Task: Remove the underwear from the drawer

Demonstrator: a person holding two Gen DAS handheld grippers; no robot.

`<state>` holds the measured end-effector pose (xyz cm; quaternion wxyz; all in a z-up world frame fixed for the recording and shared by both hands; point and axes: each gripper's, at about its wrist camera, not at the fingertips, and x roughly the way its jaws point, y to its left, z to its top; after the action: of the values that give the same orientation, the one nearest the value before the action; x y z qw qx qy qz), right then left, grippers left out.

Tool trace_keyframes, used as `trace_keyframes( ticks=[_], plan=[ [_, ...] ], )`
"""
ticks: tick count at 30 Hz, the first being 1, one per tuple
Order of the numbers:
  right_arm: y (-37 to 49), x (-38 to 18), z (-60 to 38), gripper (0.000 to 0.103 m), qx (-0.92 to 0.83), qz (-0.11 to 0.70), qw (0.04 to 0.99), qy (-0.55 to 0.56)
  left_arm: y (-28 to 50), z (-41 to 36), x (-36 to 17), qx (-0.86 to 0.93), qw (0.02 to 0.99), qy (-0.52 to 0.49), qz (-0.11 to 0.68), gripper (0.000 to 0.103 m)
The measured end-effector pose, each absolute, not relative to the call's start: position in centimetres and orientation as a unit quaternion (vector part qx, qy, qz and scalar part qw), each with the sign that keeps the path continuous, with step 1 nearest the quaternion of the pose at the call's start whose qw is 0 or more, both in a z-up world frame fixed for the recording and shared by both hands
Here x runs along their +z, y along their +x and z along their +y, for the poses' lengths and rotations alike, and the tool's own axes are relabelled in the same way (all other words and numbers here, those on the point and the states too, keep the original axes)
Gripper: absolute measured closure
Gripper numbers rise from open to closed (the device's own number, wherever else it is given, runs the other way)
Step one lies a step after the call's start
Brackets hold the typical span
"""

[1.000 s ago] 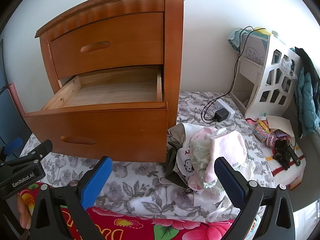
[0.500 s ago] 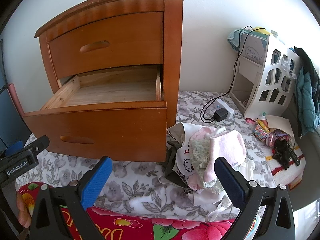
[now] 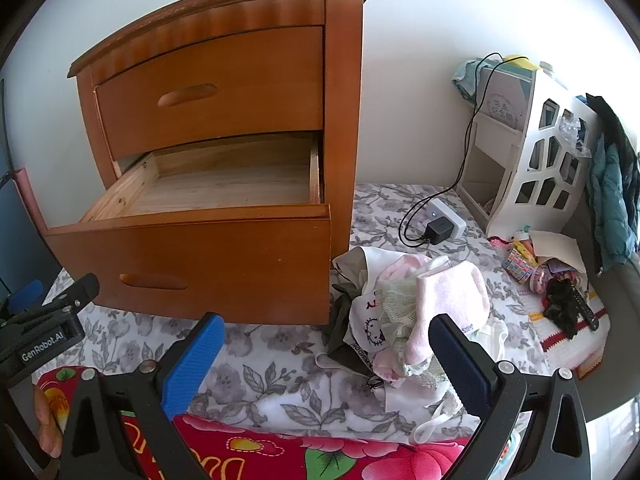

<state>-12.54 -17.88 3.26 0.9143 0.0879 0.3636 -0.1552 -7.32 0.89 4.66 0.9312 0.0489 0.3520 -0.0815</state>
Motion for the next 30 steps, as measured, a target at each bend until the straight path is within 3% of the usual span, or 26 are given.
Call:
trace_keyframes(
  ticks=[30],
  plan=[
    [-12.8,3.3,-18.0,0.000,-0.167,0.363,0.912,0.095,-8.3,-0.5,5.0,-0.070,0.936,0.101,0.330,0.000]
  ],
)
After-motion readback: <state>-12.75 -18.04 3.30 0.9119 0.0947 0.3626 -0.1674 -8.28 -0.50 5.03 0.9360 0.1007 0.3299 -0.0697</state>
